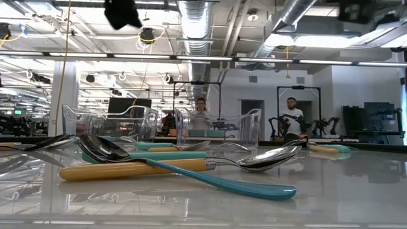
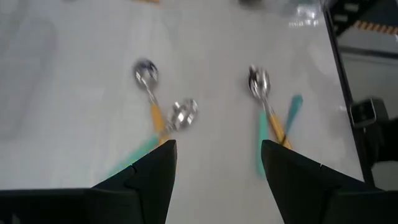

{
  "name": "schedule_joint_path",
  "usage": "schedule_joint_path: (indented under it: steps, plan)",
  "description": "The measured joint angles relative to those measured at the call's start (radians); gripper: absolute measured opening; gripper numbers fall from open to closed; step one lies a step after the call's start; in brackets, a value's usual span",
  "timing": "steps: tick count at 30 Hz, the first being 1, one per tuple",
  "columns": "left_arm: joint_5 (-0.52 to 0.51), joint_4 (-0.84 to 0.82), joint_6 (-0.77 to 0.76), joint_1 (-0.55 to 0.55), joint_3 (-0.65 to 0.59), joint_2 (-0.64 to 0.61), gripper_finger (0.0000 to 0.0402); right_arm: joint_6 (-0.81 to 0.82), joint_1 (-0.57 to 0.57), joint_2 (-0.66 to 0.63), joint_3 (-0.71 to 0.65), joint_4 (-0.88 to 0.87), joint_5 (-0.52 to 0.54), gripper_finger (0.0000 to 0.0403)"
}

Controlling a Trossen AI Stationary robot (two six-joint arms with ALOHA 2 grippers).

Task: Sort silverware by color (type)
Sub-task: Put the green spoon into the top left transparent bin

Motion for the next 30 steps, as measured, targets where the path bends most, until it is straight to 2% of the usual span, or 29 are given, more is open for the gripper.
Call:
schedule_joint_path:
  steps: [6, 10, 21, 30]
  plan:
    - [0.048, 0.166, -0.097, -0.078, -0.187, -0.019, 0.0219, -0.223, -0.1, 0.086, 0.0, 0.198, -0.081, 0.0193]
    - [0.081, 0.262, -0.15, -0.097, -0.272, -0.027, 0.0219, -0.304, -0.14, 0.132, 0.0, 0.252, -0.089, 0.0193]
    - [0.025, 0.28, -0.114, -0.097, -0.39, -0.031, 0.0219, -0.331, -0.241, 0.283, 0.0, 0.311, -0.088, 0.0193]
    - [-0.038, 0.512, 0.001, -0.084, -0.471, 0.018, 0.0219, -0.383, -0.313, 0.386, 0.0, 0.384, -0.116, 0.0193]
